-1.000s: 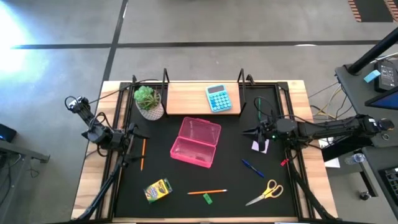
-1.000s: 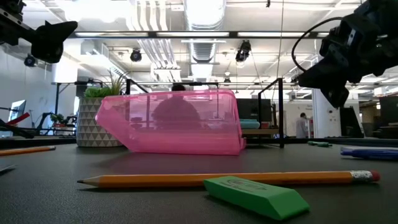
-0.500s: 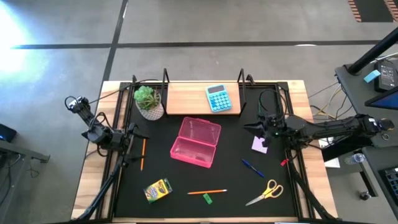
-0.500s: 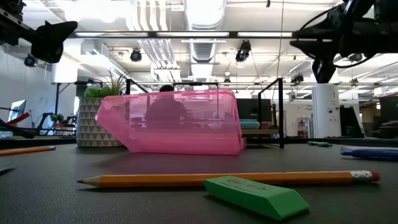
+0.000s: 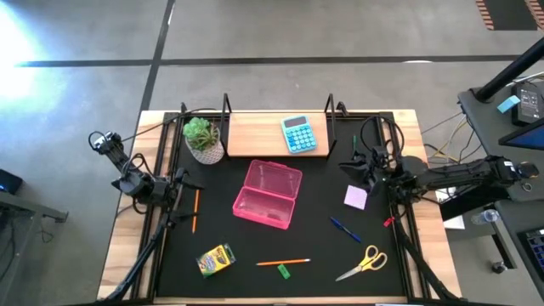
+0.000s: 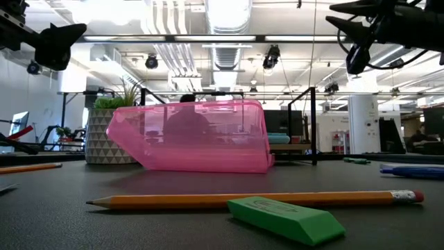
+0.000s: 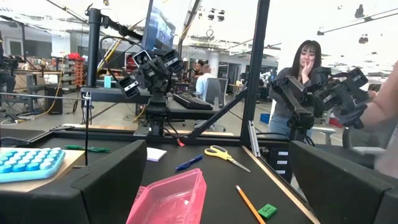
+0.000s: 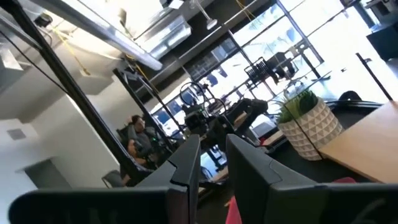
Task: Pack school essentials
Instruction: Put the green pen into the red supply box
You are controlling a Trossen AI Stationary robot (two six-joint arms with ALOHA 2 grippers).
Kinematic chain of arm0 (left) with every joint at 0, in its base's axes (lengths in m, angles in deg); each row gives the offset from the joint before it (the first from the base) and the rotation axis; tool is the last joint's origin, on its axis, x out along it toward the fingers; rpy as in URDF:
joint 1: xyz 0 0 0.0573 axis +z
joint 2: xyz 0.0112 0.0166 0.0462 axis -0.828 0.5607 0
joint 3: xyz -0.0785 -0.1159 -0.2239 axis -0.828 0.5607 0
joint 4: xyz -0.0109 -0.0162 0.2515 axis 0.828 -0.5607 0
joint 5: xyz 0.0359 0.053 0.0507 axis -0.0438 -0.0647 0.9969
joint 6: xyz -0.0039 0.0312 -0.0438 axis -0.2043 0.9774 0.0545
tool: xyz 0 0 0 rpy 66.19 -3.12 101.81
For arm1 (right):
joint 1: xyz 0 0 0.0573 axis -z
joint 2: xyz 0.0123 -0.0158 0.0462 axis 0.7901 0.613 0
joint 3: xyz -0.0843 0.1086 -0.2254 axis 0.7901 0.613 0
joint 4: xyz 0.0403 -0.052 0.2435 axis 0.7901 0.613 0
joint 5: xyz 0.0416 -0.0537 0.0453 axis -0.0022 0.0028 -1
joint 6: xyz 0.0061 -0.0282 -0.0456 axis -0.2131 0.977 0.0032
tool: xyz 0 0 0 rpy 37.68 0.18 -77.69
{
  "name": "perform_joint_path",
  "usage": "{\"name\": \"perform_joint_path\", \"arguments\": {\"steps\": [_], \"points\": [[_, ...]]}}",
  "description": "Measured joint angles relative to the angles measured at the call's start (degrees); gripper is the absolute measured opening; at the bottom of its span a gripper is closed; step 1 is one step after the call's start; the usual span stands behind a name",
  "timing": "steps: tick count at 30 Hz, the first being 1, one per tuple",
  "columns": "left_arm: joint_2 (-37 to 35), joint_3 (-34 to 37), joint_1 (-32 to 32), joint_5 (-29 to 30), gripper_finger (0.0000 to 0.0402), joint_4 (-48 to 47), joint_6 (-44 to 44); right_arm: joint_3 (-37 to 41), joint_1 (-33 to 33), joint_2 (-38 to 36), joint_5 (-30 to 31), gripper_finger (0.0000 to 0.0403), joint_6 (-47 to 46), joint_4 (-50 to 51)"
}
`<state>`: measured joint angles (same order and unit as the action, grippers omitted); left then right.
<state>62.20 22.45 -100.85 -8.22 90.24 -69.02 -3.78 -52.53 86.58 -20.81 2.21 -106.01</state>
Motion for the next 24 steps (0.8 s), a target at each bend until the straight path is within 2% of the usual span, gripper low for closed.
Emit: {"name": "perform_joint_path", "arguments": {"steps": [12, 14, 18, 22, 24], "points": [[0.01, -0.01, 0.0, -0.02, 0.0374, 0.0, 0.01, 0.0, -0.02, -0.04, -0.09, 0.0068, -1.98, -0.2], [0.02, 0.0, 0.0, 0.28, 0.0374, 0.53, 2.47, 0.0, -0.02, 0.17, -0.07, 0.0068, -1.95, -0.21], [0.02, 0.01, -0.02, 2.17, 0.0374, 11.99, 15.5, 0.0, -0.02, 1.38, 2.27, 0.0068, -1.94, -0.18], [0.0, 0.01, 0.0, 2.31, 0.0374, 27.42, 20.47, -0.16, 0.0, 3.25, 5.92, 0.0068, -1.86, 0.14], [0.0, 0.01, 0.0, 2.93, 0.0374, 32.17, 21.3, -1.66, 0.0, 4.24, 6.63, 0.0068, -0.98, 3.17]]}}
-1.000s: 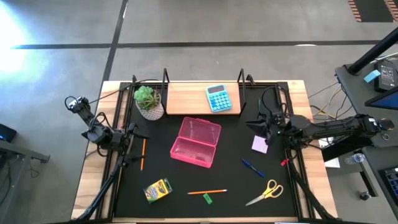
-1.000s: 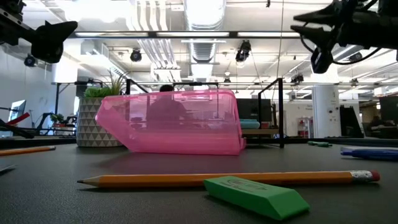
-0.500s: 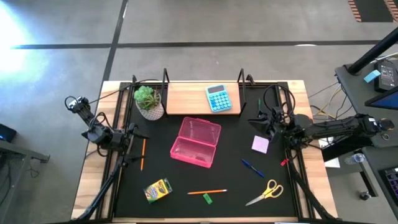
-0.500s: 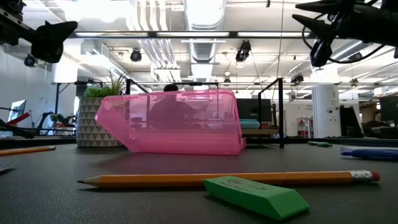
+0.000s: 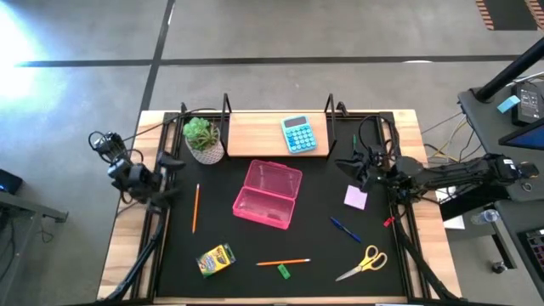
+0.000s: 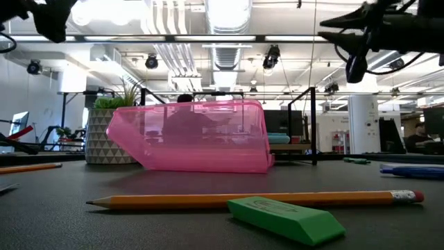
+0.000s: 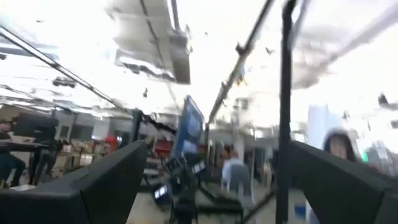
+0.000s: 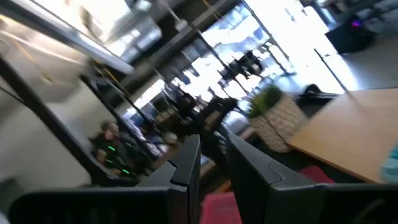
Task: Pack school essentials
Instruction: Put the green pen into the red supply box
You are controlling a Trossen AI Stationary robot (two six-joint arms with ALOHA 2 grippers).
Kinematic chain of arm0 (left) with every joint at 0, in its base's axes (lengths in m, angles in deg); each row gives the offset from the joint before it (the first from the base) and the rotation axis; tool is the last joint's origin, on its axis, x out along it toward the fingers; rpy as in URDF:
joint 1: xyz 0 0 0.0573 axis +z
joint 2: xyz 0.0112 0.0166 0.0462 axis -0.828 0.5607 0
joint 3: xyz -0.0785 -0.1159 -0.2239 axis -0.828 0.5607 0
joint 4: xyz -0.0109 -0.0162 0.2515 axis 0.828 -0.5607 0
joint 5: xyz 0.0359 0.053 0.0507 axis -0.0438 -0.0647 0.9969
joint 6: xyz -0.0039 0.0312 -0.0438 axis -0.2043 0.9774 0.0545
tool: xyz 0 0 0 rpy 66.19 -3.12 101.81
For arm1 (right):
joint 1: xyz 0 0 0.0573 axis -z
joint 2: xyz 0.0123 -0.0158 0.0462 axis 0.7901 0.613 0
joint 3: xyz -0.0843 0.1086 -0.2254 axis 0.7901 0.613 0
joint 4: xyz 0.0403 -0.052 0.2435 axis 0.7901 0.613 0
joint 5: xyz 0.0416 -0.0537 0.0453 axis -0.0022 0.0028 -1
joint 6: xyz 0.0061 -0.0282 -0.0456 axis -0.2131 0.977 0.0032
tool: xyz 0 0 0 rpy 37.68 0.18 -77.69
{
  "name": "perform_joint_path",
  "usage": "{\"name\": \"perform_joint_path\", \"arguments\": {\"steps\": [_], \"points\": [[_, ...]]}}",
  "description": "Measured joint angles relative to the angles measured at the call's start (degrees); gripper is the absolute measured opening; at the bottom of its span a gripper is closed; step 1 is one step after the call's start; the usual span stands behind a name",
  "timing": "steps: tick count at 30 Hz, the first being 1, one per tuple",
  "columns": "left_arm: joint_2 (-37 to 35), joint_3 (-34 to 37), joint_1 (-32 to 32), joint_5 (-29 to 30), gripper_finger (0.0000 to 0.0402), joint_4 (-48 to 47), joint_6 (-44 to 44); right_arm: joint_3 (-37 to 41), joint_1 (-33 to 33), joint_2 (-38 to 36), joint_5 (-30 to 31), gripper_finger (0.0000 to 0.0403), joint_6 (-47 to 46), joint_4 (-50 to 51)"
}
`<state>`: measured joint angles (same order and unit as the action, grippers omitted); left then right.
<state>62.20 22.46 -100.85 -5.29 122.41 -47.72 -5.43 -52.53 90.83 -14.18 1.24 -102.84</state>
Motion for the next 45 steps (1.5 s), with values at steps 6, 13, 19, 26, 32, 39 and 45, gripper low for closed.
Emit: {"name": "perform_joint_path", "arguments": {"steps": [6, 13, 19, 26, 32, 39, 45], "points": [[0.11, -0.47, 0.0, 8.72, 0.0374, 2.77, 0.17, -12.46, 0.0, 3.66, 2.91, 0.0068, 2.9, 28.25], [0.11, -1.82, 0.0, 5.59, 0.0374, 6.57, 2.79, -31.06, 0.0, 10.3, 10.03, 0.0078, 1.37, 60.53], [-0.14, -2.6, 0.0, -3.23, 0.0374, 14.8, 2.72, -42.97, 0.13, 14.27, 13.39, 0.0109, 0.08, 74.72], [2.32, -4.77, -0.02, -3.99, 0.0374, 14.28, 0.27, -52.39, 0.26, 16.99, 16.91, 0.0148, -3.45, 88.85], [9.81, -9.69, 0.0, -3.69, 0.0374, 14.43, 0.1, -58.4, 1.41, 19.1, 17.69, 0.0165, -8.76, 97.33], [19.68, -17.75, 0.0, -2.72, 0.0374, 14.63, 1.43, -61.23, 2.86, 22.1, 17.85, 0.0167, -10.89, 103.59], [26.93, -22.55, 0.0, 3.28, 0.0374, 14.81, 3.83, -60.94, 4.97, 24.13, 17.8, 0.0167, -19.73, 110.34]]}}
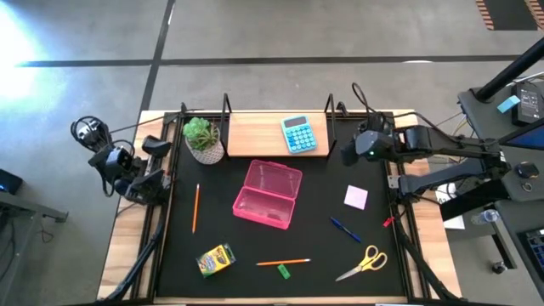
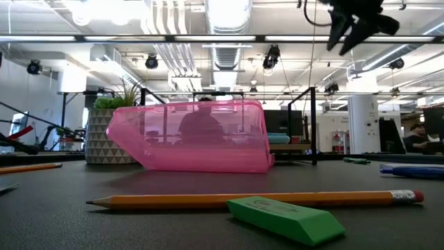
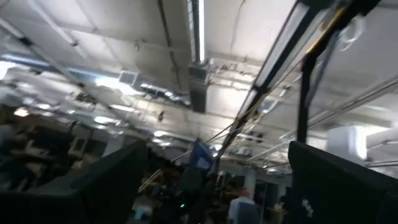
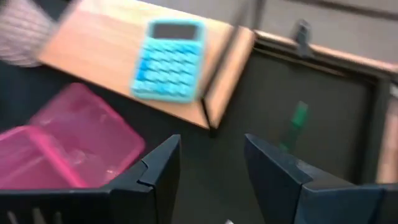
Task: Pack school essentials
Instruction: Put the green pen into the red supply box
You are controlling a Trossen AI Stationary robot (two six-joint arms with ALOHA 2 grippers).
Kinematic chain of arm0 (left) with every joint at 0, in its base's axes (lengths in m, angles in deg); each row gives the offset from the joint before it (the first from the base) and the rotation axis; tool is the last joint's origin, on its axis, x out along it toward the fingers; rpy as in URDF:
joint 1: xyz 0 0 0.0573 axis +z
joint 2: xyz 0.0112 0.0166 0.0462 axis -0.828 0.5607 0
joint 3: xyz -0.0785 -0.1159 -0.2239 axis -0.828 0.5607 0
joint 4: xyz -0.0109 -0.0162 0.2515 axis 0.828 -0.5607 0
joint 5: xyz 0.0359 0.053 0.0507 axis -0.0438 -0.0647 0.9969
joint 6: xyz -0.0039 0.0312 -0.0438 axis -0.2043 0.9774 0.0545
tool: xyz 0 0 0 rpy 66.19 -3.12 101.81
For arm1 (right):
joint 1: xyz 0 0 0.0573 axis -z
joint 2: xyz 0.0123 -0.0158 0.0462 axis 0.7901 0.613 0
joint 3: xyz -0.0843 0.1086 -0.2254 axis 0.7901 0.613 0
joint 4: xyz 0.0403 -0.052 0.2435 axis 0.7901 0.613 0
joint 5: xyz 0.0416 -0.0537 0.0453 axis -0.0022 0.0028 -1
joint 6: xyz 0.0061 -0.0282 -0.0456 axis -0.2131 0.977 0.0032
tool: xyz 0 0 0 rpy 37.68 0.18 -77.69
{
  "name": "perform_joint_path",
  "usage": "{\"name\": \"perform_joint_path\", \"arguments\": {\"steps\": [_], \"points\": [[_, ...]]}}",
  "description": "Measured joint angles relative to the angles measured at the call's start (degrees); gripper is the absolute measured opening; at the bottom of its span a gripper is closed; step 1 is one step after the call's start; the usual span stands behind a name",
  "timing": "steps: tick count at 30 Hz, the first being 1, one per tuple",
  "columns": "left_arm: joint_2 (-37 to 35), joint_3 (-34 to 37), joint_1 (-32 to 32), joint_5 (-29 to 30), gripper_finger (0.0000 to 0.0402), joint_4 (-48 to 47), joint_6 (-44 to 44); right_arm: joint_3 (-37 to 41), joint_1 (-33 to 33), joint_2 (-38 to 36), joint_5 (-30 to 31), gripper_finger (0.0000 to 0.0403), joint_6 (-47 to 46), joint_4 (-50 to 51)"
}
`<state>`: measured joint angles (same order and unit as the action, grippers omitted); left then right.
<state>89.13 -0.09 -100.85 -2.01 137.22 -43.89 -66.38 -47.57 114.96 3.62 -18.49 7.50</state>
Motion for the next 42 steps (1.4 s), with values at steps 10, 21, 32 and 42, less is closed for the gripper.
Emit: {"name": "perform_joint_path", "arguments": {"steps": [10, 21, 32, 42], "points": [[8.69, -10.03, 1.49, 12.83, 0.0374, -0.03, 0.39, 1.85, 9.88, 3.34, -3.16, 0.0167, 0.06, 6.9], [16.67, -15.22, 8.99, 22.68, 0.0374, 0.02, -0.87, 8.47, 24.62, 4.95, -8.02, 0.0167, 8.22, 6.09], [23.48, -16.27, 14.21, 22.03, 0.0374, 0.18, -13.48, 17.84, 37.02, 7.02, -17.79, 0.0167, 19.16, -2.58], [27.24, -16.25, 17.04, 12.31, 0.0374, 1.82, -19.12, 24.33, 43.92, 12.13, -26.32, 0.0167, 22.87, -16.62]]}}
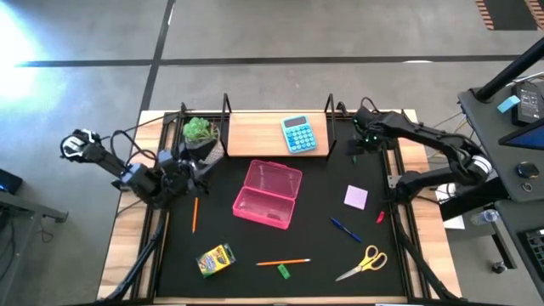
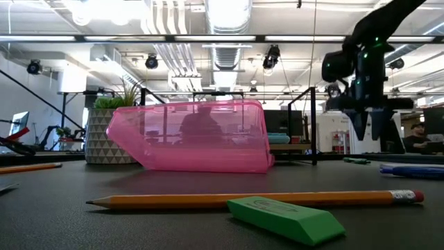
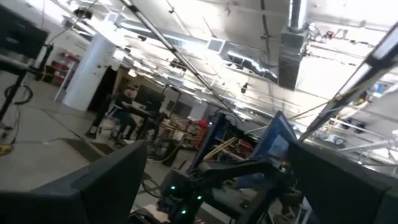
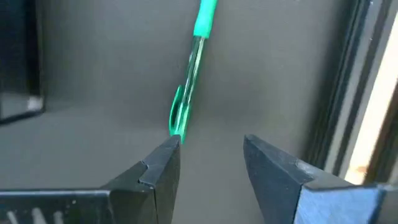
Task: Pack school essentials
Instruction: Put the green pen into the red supply box
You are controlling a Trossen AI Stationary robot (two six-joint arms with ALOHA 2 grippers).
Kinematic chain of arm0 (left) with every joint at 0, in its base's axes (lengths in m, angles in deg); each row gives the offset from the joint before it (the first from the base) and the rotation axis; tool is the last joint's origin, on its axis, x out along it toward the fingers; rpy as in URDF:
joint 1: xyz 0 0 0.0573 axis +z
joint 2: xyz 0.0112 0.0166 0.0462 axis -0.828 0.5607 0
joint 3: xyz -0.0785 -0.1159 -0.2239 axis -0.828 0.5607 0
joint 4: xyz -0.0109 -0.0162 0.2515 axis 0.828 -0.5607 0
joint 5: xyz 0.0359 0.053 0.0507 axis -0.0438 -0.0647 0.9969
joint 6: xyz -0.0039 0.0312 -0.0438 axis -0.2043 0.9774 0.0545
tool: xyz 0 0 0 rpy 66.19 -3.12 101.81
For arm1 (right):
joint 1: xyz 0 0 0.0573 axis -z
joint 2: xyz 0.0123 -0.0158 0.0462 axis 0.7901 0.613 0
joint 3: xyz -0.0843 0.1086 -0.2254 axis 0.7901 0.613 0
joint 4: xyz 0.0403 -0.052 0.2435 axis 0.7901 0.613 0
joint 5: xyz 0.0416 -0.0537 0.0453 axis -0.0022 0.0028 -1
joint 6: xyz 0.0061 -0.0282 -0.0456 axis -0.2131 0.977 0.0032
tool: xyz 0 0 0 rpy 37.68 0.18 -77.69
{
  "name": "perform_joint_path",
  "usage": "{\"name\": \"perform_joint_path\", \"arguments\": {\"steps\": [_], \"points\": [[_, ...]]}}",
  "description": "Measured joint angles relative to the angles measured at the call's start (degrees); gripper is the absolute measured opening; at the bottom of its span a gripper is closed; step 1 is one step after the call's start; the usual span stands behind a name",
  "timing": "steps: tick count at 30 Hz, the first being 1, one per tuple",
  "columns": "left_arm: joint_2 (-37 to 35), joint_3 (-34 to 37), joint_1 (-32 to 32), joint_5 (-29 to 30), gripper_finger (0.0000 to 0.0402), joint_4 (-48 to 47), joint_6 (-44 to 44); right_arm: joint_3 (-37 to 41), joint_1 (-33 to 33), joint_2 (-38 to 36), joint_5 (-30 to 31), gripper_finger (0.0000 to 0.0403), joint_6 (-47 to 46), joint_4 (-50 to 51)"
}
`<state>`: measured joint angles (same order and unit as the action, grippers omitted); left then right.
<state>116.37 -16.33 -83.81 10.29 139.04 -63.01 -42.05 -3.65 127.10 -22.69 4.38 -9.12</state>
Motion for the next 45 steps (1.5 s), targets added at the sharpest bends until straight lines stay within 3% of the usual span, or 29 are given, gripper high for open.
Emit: {"name": "perform_joint_path", "arguments": {"steps": [12, 21, 30, 36, 45], "points": [[0.99, -0.74, 0.84, -0.02, 0.0374, -0.35, -0.03, 0.22, 1.05, 12.74, 0.09, 0.0162, 0.5, -10.1], [0.84, -0.76, 1.34, 1.42, 0.0374, -0.29, 0.19, -0.02, 1.74, 16.19, -0.47, 0.0104, 2.65, -11.1], [0.84, -0.77, 2.08, 1.42, 0.0374, -0.31, 0.33, 0.27, 2.25, 13.68, 1.81, 0.0031, 4.08, -11.17], [0.84, -0.77, 2.08, 1.42, 0.0374, -0.31, 0.32, 0.33, 2.54, 9.98, 6.51, 0.0024, 2.68, -10.03], [0.77, -0.77, 2.08, 1.42, 0.0374, -0.3, 0.27, -0.27, 2.11, -2.5, 13.03, 0.0024, -4.15, -14.71]]}}
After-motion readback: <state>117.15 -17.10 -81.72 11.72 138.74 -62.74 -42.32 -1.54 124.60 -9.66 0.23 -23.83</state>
